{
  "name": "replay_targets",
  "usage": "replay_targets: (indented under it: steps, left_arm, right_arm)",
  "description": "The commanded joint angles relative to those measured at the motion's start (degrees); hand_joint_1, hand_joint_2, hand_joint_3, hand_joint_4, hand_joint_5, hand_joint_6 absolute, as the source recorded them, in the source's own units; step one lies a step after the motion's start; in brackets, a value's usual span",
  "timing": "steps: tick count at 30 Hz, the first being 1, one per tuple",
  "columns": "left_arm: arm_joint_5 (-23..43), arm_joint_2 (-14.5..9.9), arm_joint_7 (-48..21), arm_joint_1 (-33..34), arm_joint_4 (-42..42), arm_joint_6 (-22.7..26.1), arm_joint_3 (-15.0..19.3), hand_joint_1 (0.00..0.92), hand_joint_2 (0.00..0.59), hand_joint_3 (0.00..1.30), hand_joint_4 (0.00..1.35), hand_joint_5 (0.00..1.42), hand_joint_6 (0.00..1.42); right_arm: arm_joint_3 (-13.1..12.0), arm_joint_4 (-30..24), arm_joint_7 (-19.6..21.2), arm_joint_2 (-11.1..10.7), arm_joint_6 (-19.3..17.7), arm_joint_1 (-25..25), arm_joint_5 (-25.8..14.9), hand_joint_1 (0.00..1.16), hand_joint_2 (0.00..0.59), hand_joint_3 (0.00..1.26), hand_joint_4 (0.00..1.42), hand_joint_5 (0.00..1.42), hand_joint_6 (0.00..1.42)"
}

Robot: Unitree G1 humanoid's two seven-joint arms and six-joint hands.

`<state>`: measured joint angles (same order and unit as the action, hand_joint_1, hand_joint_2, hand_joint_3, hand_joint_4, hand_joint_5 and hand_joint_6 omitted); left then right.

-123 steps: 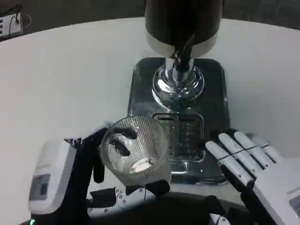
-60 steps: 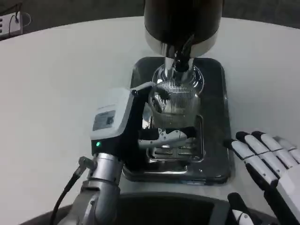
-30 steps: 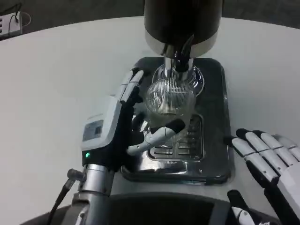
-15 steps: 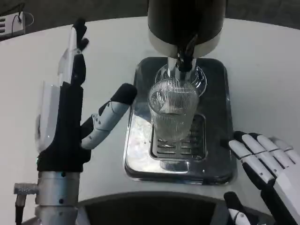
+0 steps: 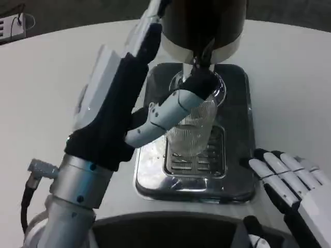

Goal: Grasp the cup under the faucet to collect the drink, then remove the cup.

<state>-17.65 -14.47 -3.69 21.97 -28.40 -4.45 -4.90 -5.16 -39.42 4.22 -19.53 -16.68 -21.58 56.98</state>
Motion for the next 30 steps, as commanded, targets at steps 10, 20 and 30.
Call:
replay_targets:
  steps: [10, 20, 30]
  left_arm:
    - [0.81, 2.45, -5.10, 3.13, -0.54, 4.31, -3.46, 0.000, 0.160, 0.00, 0.00, 0.00, 0.00]
    - [1.09, 2.65, -7.26, 2.75, 0.39, 5.64, -4.79, 0.000, 0.149, 0.00, 0.00, 0.00, 0.00]
    - [-0.36, 2.13, -7.98, 2.36, 0.26, 7.53, -5.77, 0.000, 0.145, 0.00, 0.00, 0.00, 0.00]
  right_arm:
    - [0.05, -2.25, -0.33, 0.47, -0.14, -1.69, 0.04, 0.24, 0.506, 0.14, 0.07, 0.10, 0.15]
    - [-0.41, -2.38, 0.13, 0.57, -0.26, -2.46, -0.13, 0.23, 0.509, 0.14, 0.07, 0.10, 0.15]
    - [-0.71, -2.16, 0.22, 0.47, -0.43, -2.46, -0.58, 0.22, 0.509, 0.14, 0.07, 0.10, 0.15]
